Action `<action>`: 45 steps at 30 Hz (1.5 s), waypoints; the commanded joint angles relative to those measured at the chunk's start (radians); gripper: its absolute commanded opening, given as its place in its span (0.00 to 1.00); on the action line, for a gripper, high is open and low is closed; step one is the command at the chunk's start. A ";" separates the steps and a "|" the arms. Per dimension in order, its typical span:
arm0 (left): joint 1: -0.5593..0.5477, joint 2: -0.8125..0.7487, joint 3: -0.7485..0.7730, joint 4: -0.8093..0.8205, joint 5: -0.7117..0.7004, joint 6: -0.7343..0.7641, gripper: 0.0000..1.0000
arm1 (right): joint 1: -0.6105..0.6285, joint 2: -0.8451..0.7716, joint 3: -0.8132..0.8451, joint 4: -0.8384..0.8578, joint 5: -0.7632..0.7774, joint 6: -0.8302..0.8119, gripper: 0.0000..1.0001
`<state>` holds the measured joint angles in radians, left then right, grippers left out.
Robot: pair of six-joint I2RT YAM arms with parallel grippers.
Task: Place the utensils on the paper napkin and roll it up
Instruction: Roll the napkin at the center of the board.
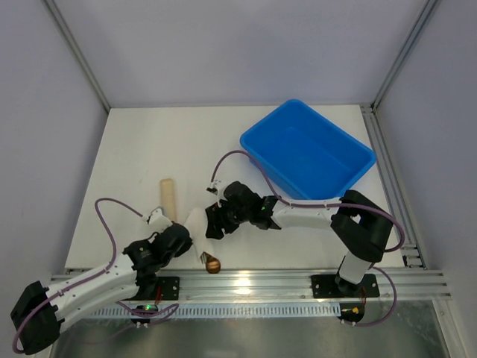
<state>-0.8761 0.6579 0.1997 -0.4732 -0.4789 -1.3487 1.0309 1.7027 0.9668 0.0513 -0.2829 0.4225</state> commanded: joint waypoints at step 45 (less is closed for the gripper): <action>-0.004 0.009 0.038 -0.016 0.013 0.062 0.00 | 0.164 -0.109 -0.246 0.137 0.053 -0.017 0.47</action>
<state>-0.8768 0.6632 0.2111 -0.4870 -0.4671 -1.3006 1.1828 1.5909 0.7326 0.1242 -0.2146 0.4141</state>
